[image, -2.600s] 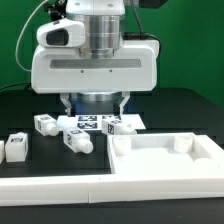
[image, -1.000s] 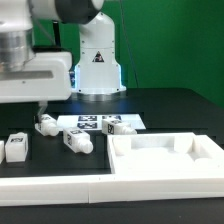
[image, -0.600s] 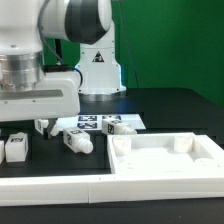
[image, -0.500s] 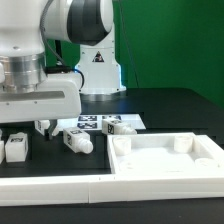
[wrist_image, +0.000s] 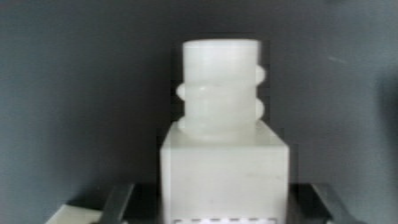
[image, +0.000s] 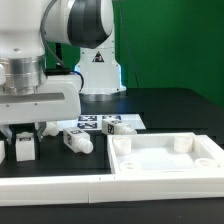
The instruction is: Assemble one leg
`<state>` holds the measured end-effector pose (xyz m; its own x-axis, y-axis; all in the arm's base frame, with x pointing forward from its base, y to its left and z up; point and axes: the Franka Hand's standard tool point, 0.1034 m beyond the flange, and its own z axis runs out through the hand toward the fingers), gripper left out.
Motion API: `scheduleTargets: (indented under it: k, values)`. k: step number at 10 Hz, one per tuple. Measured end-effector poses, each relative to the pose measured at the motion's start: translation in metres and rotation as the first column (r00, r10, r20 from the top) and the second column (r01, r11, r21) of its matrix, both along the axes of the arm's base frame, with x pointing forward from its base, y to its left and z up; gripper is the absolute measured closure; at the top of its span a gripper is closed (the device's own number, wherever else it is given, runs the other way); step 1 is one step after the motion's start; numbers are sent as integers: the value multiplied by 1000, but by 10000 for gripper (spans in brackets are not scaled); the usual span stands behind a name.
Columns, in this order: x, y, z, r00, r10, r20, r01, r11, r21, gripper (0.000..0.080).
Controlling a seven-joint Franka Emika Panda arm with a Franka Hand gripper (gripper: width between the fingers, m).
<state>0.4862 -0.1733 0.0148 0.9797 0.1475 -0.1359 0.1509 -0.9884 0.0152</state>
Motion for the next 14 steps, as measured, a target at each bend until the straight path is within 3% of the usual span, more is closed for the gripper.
scheduleTargets:
  k: [3, 5, 8, 12, 14]
  values:
    - [-6, 10, 8, 1000, -16, -2, 16, 1000, 9, 515]
    - [-27, 15, 1, 1000, -16, -14, 17, 1000, 10, 515]
    - [-31, 13, -1, 1000, -15, 10, 15, 1000, -4, 515]
    - [-44, -20, 3, 1000, -1, 6, 2, 1000, -13, 515]
    - [-49, -28, 4, 1000, -14, 3, 14, 1000, -15, 515]
